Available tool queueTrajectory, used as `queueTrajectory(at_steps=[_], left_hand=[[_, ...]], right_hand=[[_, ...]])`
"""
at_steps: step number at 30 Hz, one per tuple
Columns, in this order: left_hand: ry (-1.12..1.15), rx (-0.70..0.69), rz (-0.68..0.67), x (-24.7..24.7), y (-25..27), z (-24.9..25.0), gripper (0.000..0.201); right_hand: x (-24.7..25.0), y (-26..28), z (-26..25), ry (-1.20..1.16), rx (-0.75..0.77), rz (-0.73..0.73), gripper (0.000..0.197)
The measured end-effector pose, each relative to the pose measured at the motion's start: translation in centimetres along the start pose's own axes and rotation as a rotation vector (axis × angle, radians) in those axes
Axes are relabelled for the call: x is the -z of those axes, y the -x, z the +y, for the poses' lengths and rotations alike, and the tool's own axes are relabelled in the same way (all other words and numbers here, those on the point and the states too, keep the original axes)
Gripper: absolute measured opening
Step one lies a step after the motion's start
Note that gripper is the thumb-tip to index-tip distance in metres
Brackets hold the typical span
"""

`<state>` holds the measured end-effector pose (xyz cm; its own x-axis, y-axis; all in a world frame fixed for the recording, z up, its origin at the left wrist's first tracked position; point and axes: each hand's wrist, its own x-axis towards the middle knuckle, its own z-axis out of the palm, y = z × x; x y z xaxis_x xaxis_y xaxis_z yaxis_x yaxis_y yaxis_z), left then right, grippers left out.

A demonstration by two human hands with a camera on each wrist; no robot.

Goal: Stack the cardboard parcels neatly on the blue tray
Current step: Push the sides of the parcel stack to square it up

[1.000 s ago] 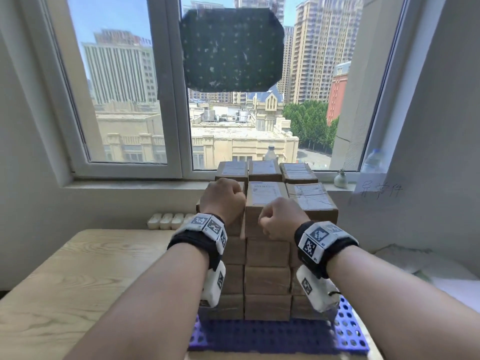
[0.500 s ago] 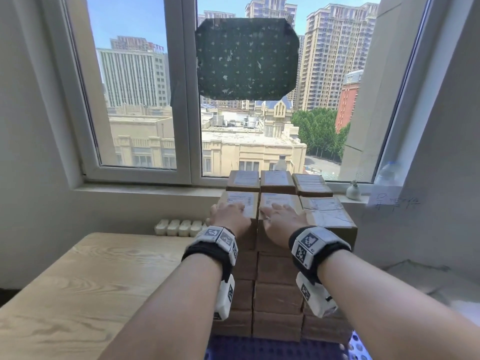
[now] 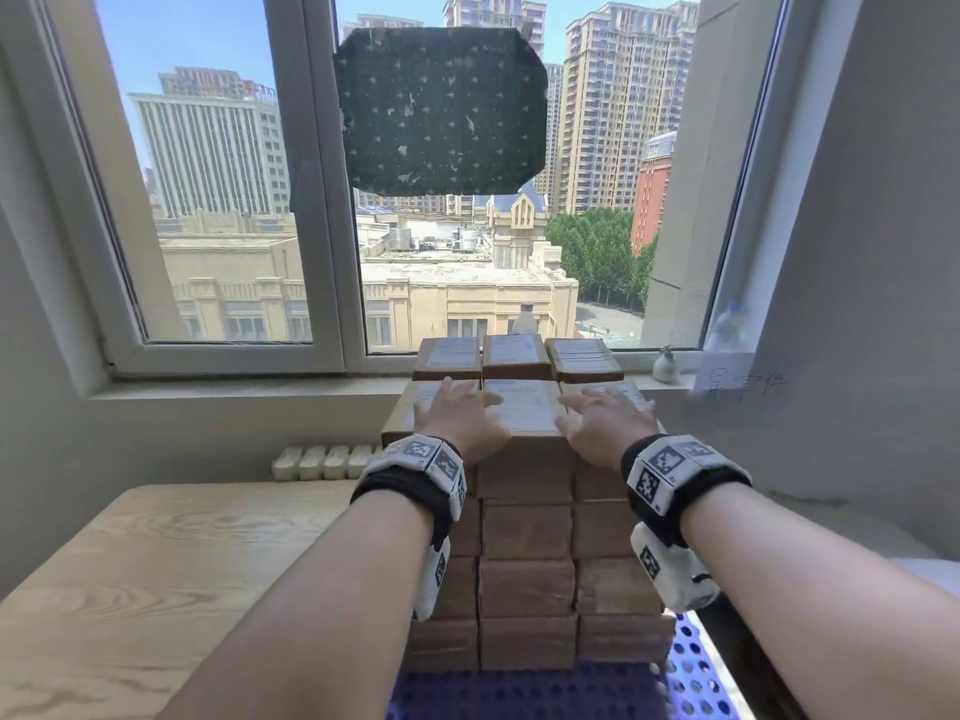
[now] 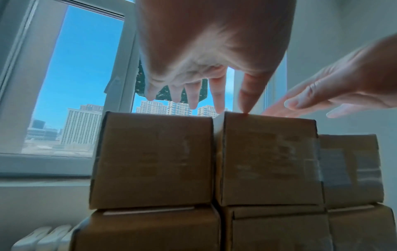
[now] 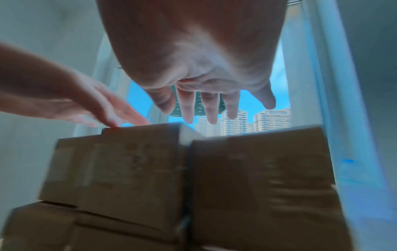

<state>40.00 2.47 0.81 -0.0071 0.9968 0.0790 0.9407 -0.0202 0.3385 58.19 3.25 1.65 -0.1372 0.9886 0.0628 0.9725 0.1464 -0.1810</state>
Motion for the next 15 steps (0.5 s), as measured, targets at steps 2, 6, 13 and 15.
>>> queueTrajectory(at_steps=[2,6,13,15], left_hand=[[-0.017,-0.058,-0.05,-0.4,0.0,0.8,0.063],[-0.068,-0.11,-0.09,-1.6,-0.3,1.7,0.077],[-0.045,-0.115,0.03,-2.3,-0.1,2.5,0.07],[-0.045,-0.112,0.039,-2.3,0.0,2.6,0.069]], right_hand=[[0.0,0.2,1.5,0.006,-0.054,-0.019,0.058],[-0.6,1.1,2.3,-0.015,-0.064,-0.049,0.071],[-0.9,1.5,2.6,-0.027,-0.037,-0.043,0.06],[-0.8,1.4,2.8,-0.05,-0.039,-0.039,0.062]])
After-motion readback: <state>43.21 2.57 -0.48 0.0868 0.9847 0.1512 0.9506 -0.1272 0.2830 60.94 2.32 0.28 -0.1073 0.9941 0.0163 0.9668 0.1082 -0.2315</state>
